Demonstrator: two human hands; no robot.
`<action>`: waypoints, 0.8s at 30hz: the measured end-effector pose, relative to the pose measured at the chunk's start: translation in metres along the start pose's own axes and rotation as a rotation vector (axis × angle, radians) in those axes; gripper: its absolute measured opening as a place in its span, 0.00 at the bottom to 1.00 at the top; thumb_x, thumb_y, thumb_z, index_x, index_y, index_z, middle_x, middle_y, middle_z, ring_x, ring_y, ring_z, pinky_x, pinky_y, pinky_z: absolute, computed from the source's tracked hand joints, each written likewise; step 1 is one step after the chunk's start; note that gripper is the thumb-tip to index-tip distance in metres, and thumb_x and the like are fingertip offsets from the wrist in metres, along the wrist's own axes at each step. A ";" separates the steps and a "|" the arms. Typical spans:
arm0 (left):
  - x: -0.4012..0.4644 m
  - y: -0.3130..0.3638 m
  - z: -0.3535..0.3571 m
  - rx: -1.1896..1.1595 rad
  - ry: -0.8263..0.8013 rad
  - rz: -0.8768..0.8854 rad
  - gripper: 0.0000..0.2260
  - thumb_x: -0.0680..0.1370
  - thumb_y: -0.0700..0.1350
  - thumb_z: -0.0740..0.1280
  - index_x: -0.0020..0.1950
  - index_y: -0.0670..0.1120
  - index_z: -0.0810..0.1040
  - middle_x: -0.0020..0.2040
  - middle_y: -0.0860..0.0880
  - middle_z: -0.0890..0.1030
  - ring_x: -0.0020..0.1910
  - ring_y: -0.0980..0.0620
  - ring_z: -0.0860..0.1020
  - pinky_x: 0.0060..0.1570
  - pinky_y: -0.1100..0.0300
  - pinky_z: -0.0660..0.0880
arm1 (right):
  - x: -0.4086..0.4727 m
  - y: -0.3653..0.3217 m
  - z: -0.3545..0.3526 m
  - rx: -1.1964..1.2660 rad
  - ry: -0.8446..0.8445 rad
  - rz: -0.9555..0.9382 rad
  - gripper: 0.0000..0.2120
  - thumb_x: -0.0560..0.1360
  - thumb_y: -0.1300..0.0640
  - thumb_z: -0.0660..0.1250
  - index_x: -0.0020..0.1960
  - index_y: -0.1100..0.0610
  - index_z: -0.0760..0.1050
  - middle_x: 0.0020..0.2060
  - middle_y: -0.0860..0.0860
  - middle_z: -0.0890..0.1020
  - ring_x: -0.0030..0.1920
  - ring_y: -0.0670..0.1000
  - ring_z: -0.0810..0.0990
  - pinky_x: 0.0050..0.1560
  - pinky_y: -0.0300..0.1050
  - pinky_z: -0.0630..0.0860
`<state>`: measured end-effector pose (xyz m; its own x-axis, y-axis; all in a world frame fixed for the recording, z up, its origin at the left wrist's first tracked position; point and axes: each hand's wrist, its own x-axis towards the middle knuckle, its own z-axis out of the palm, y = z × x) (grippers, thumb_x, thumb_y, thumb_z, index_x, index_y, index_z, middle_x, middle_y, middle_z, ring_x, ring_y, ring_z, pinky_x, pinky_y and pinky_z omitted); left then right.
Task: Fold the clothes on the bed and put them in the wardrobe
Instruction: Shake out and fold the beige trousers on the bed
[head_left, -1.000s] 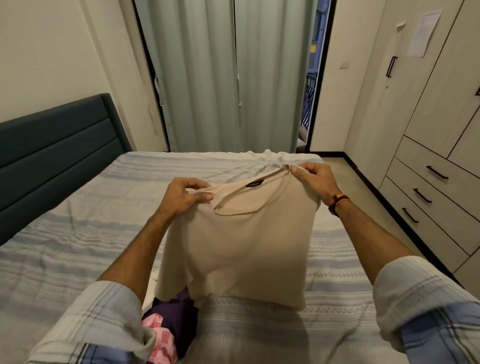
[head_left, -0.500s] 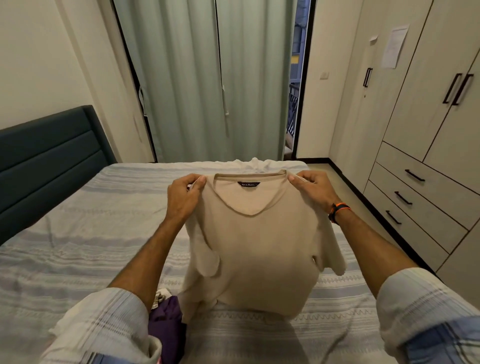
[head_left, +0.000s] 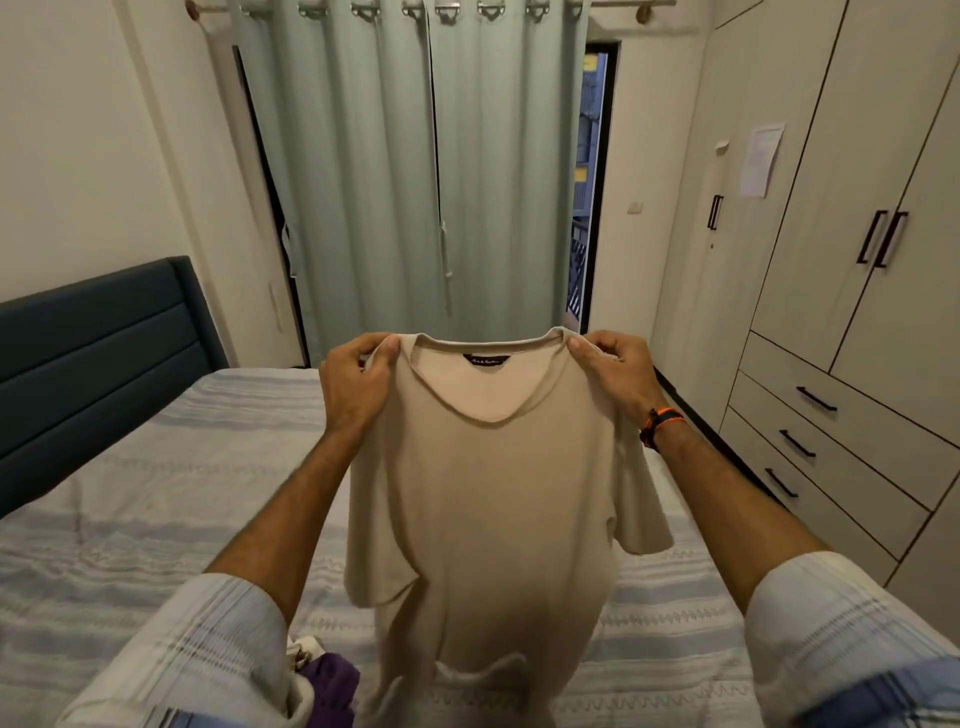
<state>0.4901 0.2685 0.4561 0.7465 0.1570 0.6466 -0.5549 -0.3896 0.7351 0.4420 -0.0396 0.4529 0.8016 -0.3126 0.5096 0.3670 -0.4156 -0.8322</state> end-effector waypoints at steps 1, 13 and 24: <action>0.007 0.004 -0.001 0.007 0.005 0.010 0.10 0.79 0.49 0.68 0.54 0.48 0.85 0.45 0.55 0.83 0.45 0.58 0.79 0.48 0.61 0.76 | 0.006 -0.006 -0.001 -0.013 0.013 -0.021 0.09 0.76 0.50 0.71 0.37 0.49 0.81 0.31 0.42 0.78 0.34 0.40 0.74 0.38 0.35 0.70; 0.048 0.034 -0.009 0.067 0.026 0.140 0.11 0.78 0.52 0.68 0.43 0.46 0.85 0.35 0.52 0.82 0.36 0.54 0.78 0.39 0.58 0.74 | 0.043 -0.049 -0.017 -0.093 0.019 -0.150 0.11 0.77 0.48 0.69 0.41 0.52 0.82 0.35 0.45 0.82 0.37 0.44 0.77 0.39 0.39 0.73; 0.018 0.007 0.002 0.018 -0.114 0.038 0.06 0.78 0.47 0.68 0.45 0.49 0.84 0.39 0.58 0.81 0.41 0.60 0.77 0.46 0.57 0.76 | 0.014 0.003 -0.014 0.070 -0.062 -0.004 0.10 0.77 0.53 0.71 0.37 0.51 0.82 0.32 0.41 0.81 0.42 0.45 0.76 0.47 0.45 0.72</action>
<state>0.5006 0.2663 0.4730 0.7626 0.0382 0.6458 -0.5776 -0.4092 0.7063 0.4473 -0.0574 0.4605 0.8269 -0.2569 0.5002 0.4006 -0.3551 -0.8447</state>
